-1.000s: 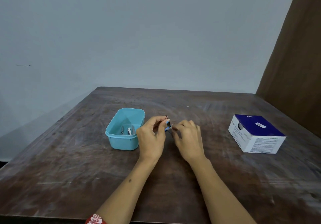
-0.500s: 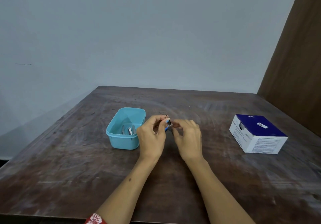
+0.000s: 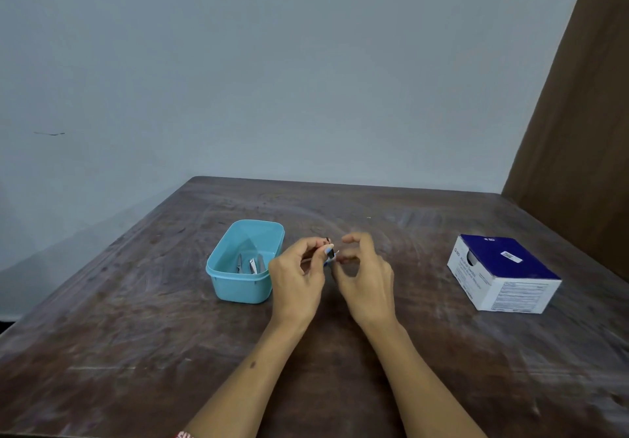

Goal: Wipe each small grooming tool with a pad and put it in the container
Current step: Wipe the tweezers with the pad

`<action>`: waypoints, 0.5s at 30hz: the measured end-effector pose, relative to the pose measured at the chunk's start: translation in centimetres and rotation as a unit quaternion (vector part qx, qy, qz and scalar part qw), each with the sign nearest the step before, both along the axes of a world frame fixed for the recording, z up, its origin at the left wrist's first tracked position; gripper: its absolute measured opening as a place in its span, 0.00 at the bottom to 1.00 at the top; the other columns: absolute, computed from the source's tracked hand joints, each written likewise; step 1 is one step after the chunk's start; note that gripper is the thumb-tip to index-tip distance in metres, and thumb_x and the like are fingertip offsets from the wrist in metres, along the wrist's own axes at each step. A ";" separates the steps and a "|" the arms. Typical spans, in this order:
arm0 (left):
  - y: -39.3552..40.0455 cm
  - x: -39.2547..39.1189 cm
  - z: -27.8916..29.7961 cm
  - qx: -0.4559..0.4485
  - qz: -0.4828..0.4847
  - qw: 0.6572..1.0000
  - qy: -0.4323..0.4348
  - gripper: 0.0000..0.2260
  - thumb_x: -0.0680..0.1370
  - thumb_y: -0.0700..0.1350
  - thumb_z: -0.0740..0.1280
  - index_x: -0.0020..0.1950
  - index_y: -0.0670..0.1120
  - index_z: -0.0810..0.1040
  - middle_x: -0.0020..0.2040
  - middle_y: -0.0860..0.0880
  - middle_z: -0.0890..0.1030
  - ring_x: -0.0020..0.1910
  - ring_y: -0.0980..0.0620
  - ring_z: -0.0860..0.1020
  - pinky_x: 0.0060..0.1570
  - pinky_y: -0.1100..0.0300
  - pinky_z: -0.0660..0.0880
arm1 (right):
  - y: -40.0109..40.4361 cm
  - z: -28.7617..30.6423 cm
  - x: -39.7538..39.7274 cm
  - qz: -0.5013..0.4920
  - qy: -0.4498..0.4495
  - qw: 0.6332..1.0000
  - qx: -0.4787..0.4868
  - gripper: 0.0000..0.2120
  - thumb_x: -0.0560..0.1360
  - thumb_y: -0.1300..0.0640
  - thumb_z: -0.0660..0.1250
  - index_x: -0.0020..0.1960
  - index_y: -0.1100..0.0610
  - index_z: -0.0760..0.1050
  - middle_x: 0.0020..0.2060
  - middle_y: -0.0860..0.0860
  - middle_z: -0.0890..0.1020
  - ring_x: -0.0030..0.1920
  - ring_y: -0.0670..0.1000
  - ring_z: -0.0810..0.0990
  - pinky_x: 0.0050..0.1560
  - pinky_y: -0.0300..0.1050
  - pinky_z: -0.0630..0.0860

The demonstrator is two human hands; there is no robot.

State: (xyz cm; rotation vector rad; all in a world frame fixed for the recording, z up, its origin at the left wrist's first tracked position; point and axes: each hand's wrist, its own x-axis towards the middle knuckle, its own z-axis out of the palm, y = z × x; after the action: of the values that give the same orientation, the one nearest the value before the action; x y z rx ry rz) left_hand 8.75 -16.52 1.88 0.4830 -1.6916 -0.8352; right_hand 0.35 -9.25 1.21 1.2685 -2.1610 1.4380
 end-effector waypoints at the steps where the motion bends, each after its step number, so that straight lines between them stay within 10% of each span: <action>1: 0.0 0.1 -0.2 0.003 0.000 1.000 0.001 0.05 0.74 0.37 0.69 0.48 0.44 0.82 0.41 0.57 0.81 0.44 0.64 0.80 0.42 0.76 0.74 | 0.0 0.0 0.2 0.007 -0.003 1.000 -0.009 0.21 0.69 0.62 0.73 0.55 0.49 0.68 0.41 0.45 0.83 0.42 0.43 0.81 0.43 0.38 0.76; 7: -0.1 0.1 -0.5 0.013 -0.011 1.000 0.000 0.06 0.74 0.37 0.69 0.48 0.44 0.82 0.42 0.55 0.83 0.44 0.60 0.81 0.44 0.72 0.76 | -0.1 -0.4 0.1 0.026 -0.042 0.999 0.019 0.20 0.70 0.63 0.71 0.57 0.52 0.65 0.39 0.44 0.80 0.41 0.47 0.82 0.45 0.50 0.79; 12: -0.1 0.0 -0.5 0.003 -0.013 1.000 -0.004 0.07 0.74 0.37 0.69 0.49 0.45 0.82 0.43 0.55 0.83 0.46 0.62 0.80 0.45 0.74 0.75 | -0.3 -0.2 0.4 0.017 -0.016 1.000 -0.018 0.26 0.70 0.63 0.72 0.55 0.44 0.60 0.40 0.42 0.79 0.41 0.41 0.80 0.41 0.31 0.75; 15: -0.1 0.1 -0.5 0.000 -0.013 1.000 -0.001 0.06 0.73 0.36 0.69 0.48 0.45 0.82 0.42 0.57 0.82 0.46 0.63 0.80 0.44 0.74 0.75 | -0.3 -0.5 0.1 0.026 -0.041 0.999 0.005 0.22 0.70 0.64 0.71 0.56 0.51 0.64 0.40 0.45 0.81 0.41 0.46 0.81 0.44 0.43 0.79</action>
State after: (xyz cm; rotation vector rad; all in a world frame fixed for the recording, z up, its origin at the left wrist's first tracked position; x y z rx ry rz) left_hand 8.82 -16.67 1.37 0.4625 -1.7039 -0.8540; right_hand 0.42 -9.59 0.71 1.2991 -2.2064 1.5270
